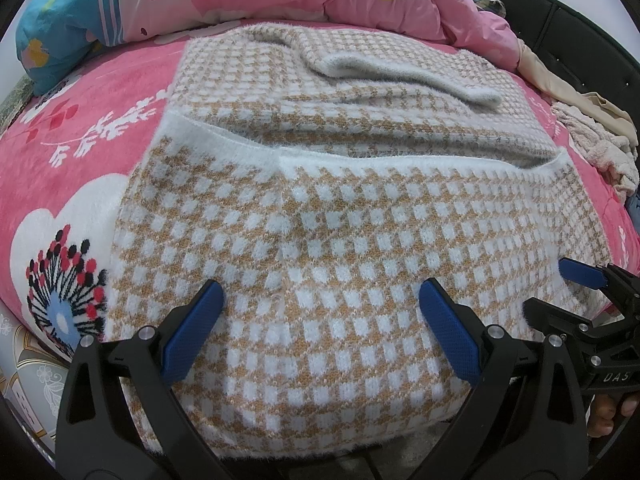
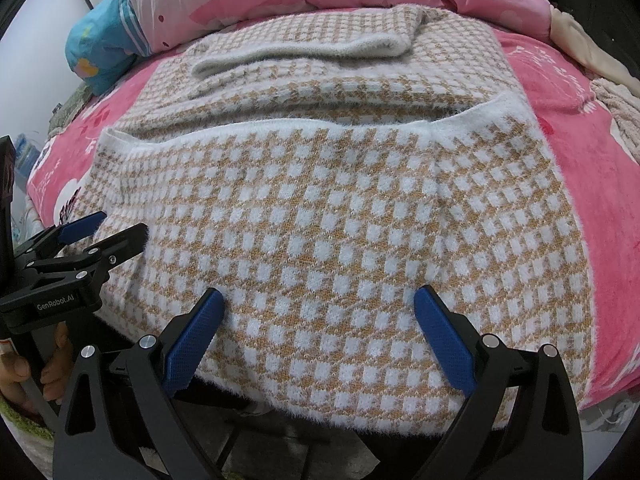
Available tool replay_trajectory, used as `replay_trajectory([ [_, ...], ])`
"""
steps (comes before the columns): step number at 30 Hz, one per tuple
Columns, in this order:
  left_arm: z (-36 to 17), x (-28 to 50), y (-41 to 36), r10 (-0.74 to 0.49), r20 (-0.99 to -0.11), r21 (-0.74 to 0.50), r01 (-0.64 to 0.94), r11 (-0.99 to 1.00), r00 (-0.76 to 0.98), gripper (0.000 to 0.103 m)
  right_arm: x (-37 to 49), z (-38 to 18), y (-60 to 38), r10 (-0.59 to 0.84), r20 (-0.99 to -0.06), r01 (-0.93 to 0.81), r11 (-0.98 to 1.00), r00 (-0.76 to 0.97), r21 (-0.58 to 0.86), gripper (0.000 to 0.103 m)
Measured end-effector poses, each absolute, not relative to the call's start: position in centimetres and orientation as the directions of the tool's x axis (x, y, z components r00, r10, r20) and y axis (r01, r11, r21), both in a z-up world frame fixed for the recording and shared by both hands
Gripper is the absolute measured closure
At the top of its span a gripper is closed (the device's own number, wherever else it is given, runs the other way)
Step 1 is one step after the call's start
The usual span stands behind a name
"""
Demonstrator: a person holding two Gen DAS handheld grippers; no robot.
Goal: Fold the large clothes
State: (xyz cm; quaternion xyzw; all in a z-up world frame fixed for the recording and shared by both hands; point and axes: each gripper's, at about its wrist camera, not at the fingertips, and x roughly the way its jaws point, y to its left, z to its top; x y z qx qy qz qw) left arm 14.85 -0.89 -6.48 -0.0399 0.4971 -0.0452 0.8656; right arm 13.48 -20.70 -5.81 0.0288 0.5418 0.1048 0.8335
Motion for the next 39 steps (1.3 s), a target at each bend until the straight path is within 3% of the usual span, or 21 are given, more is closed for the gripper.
replay_trajectory([
  [39,-6.58,15.03,-0.67,-0.121,-0.86,-0.116,0.04,0.992,0.496,0.008,13.44,-5.83,-20.6,0.206,-0.898,-0.144,0.976,0.388,0.161,0.009],
])
